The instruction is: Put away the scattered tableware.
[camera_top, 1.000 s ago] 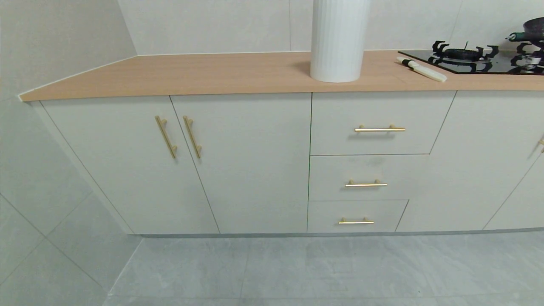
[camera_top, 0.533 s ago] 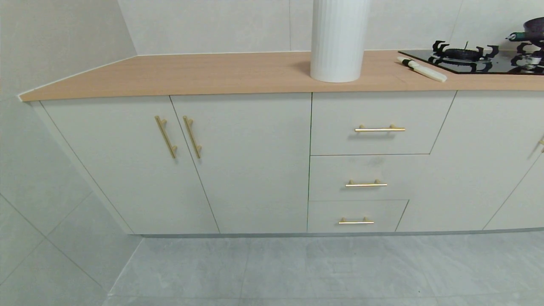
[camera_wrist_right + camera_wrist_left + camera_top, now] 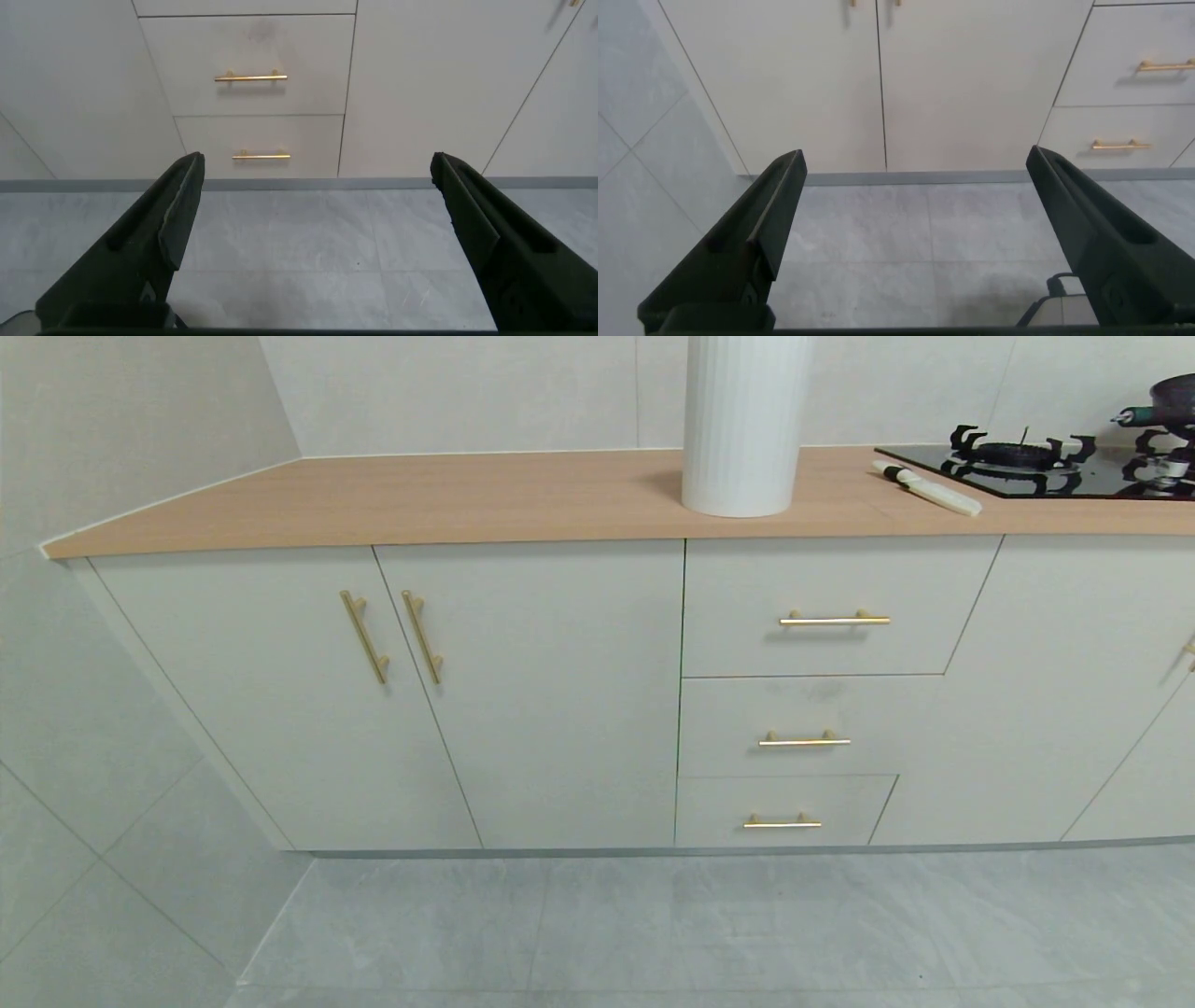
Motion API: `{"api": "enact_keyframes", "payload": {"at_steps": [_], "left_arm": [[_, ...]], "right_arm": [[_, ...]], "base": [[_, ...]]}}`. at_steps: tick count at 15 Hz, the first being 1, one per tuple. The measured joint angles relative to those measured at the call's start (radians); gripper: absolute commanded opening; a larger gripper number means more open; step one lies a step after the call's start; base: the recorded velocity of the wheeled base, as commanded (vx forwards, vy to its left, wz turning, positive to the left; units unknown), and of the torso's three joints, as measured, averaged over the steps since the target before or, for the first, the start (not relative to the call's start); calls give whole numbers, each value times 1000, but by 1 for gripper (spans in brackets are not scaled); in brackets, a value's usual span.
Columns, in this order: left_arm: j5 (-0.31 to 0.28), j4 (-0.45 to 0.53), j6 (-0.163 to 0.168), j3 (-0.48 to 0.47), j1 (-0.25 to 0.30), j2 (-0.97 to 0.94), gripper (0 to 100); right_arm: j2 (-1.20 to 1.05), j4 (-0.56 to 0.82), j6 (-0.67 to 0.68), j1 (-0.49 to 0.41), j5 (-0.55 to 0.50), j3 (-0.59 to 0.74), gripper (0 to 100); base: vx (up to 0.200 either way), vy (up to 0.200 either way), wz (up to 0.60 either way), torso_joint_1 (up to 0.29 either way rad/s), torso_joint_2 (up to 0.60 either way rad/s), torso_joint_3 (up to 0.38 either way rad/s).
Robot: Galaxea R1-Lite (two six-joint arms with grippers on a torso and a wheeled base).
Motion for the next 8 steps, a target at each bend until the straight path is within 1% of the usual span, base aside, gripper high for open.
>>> {"api": "enact_keyframes", "payload": {"at_steps": [2,8], "left_arm": [[0,0,0,0,0,0,100],[-1,-1,-1,0,0,0,100]], "right_arm": [[0,1,0,0,0,0,100],[0,1,0,0,1,0,100]], "base": [[0,0,0,0,0,0],[200,0,0,3,2,1]]}}
